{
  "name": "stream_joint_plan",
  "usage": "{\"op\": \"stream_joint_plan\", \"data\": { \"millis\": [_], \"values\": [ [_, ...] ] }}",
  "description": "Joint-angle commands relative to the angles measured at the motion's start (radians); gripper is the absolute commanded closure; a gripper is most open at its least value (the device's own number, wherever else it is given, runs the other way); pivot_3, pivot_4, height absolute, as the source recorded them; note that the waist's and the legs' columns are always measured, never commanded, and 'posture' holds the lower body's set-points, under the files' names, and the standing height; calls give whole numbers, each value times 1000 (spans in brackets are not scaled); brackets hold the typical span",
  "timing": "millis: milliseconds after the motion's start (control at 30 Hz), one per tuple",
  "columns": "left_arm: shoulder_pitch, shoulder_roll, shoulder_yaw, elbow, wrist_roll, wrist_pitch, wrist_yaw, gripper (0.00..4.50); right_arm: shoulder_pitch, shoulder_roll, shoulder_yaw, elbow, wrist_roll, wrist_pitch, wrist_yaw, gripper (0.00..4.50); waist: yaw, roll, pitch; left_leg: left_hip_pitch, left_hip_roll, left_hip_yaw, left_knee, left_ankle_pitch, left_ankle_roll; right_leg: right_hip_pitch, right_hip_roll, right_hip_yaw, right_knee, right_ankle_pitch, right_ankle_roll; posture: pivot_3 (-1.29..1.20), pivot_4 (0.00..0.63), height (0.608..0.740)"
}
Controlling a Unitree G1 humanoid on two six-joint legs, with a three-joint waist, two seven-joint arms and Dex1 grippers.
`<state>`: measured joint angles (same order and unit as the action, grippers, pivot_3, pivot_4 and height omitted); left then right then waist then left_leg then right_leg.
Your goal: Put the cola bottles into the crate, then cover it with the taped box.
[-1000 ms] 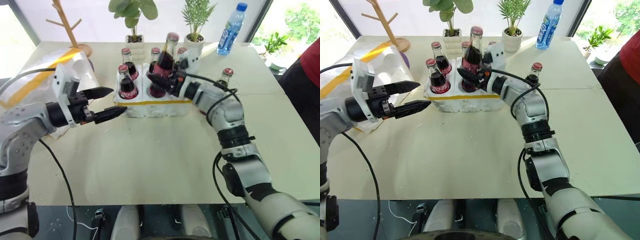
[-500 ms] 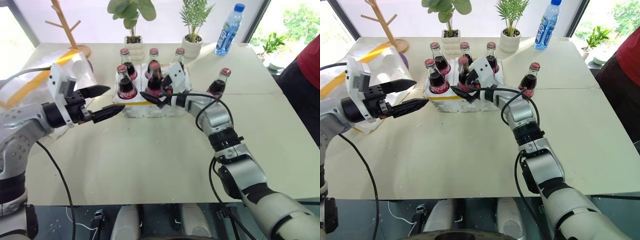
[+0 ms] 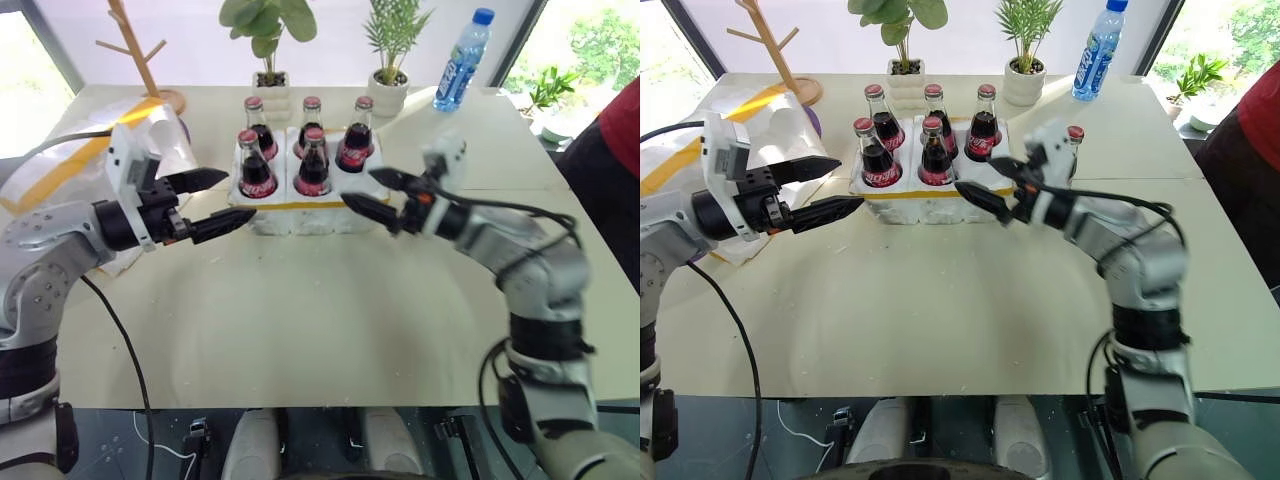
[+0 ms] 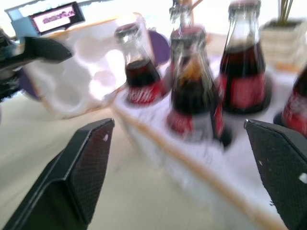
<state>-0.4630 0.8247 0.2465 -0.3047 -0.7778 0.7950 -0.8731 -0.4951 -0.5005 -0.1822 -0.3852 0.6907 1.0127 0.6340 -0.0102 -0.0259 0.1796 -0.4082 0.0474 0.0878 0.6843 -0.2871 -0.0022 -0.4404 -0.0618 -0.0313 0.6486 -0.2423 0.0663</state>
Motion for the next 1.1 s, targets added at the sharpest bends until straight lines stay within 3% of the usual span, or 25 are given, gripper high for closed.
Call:
{"op": "stream_joint_plan", "data": {
  "millis": [33, 167, 267, 333, 767, 1100],
  "values": [
    [-37, 13, -14, 16, 10, -33, -36, 0, 111, -81, -111, -152, 45, 64, -45, 58, 0, 0, 0, 0, 0, 0, 0, 0, 0, 0, 0, 0, 0, 0, 0, 0, 150, 740],
    [-57, 1, -49, 28, 11, -39, -66, 0, 220, -107, -215, -166, -11, 20, -144, 58, -5, 0, 0, 0, -2, 1, 0, 0, 0, 0, 1, 1, -1, 0, 0, 0, 150, 740],
    [-73, -10, -78, 36, 18, -48, -76, 0, 282, -143, -173, -131, -144, -144, -153, 58, -2, 0, 0, 1, -2, 0, 0, 0, 0, 0, 2, 1, -1, 0, 0, 0, 150, 740],
    [-85, -19, -89, 41, 19, -48, -79, 0, 269, -105, -193, -91, -135, -179, -174, 58, -4, 0, 0, 1, -2, 0, 0, 0, 0, 0, 2, 1, -1, 0, 0, 0, 150, 740],
    [-112, -27, -76, 54, 8, -21, -76, 0, 70, -44, -71, 270, -238, -398, -159, 58, -3, 0, 0, 1, -2, 0, 0, 0, 0, 0, 3, 2, -1, 0, 0, 0, 150, 740],
    [-108, -15, -66, 51, 12, -29, -65, 0, -148, 55, 5, 660, -333, -551, -162, 58, -4, 0, 0, 1, -1, 0, 0, 0, 0, 0, 3, 2, 0, 0, 0, 0, 150, 740]
  ]
}}
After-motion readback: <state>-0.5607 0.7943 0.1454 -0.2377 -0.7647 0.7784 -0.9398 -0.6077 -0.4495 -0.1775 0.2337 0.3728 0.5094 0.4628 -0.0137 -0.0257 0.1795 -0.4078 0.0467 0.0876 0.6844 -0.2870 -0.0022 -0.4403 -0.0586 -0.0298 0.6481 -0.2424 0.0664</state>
